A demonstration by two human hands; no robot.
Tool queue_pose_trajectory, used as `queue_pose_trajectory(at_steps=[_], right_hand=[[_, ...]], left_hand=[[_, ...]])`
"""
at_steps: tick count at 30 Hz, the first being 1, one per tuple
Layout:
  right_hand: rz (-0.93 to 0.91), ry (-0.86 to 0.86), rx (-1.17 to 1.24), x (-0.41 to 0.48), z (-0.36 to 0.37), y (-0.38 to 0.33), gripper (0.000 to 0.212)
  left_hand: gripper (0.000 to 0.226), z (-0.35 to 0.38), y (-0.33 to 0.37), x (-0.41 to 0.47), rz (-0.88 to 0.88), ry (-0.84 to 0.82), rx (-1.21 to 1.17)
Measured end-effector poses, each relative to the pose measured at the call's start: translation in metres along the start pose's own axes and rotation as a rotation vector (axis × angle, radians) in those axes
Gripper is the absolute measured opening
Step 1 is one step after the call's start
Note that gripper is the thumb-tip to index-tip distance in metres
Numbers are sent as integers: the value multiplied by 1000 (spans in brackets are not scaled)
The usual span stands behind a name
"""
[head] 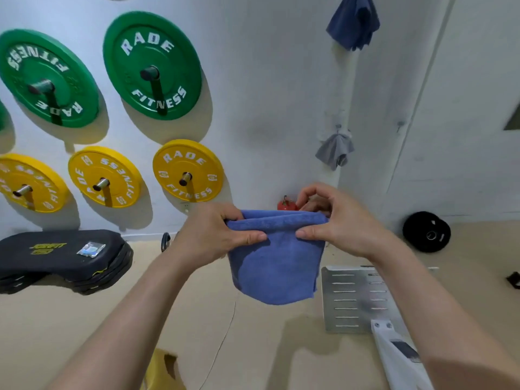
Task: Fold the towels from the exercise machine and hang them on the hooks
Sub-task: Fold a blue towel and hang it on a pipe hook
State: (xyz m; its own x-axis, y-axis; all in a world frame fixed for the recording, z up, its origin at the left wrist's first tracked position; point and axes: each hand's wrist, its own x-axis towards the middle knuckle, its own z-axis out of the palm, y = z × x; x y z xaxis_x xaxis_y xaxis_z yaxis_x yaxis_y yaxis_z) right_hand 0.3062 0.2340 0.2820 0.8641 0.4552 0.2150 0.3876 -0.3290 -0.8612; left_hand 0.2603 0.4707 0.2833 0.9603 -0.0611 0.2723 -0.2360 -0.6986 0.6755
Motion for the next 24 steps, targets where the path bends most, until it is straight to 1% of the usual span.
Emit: queue_pose_trajectory(at_steps=[1, 4, 7, 9, 12, 13, 14, 15, 16, 17, 19, 20, 22, 24], right_hand=[[14, 30, -7, 16, -4, 7, 35], [20, 129, -96, 66, -15, 22, 27], [7, 202, -180, 109, -34, 29, 23], [-13, 307, -209, 129, -55, 36, 23], [-21, 473, -254, 153, -91, 53, 24], [-6, 517, -250, 161, -103, 61, 24], [10, 559, -243, 168, -114, 69, 25], [22, 598, -239, 174, -126, 79, 25], [30, 628, -237, 181, -137, 89, 25], [34, 648, -241, 187, -149, 100, 25], [39, 644, -283, 198, -175, 125, 32], [52, 622, -338, 203, -189, 139, 39], [78, 551, -511, 211, -217, 163, 51], [70, 453, -611, 217, -247, 181, 52]], left_hand=[[39, 2, -8, 20, 27, 17, 3], [30, 9, -30, 81, 91, 62, 55], [32, 14, -42, 143, 82, 30, 23], [27, 16, -38, 184, 116, -59, -20], [15, 24, -22, 239, 215, -307, -3], [16, 30, -17, 255, 256, -377, 28], [21, 38, -11, 271, 296, -419, 42], [26, 47, -6, 287, 327, -429, 42], [27, 58, 0, 302, 342, -419, 28], [22, 71, 6, 317, 349, -406, 6], [8, 99, 20, 344, 365, -393, -20], [5, 115, 26, 358, 380, -380, -18], [11, 148, 40, 387, 402, -336, -22], [17, 179, 58, 417, 395, -320, -41]])
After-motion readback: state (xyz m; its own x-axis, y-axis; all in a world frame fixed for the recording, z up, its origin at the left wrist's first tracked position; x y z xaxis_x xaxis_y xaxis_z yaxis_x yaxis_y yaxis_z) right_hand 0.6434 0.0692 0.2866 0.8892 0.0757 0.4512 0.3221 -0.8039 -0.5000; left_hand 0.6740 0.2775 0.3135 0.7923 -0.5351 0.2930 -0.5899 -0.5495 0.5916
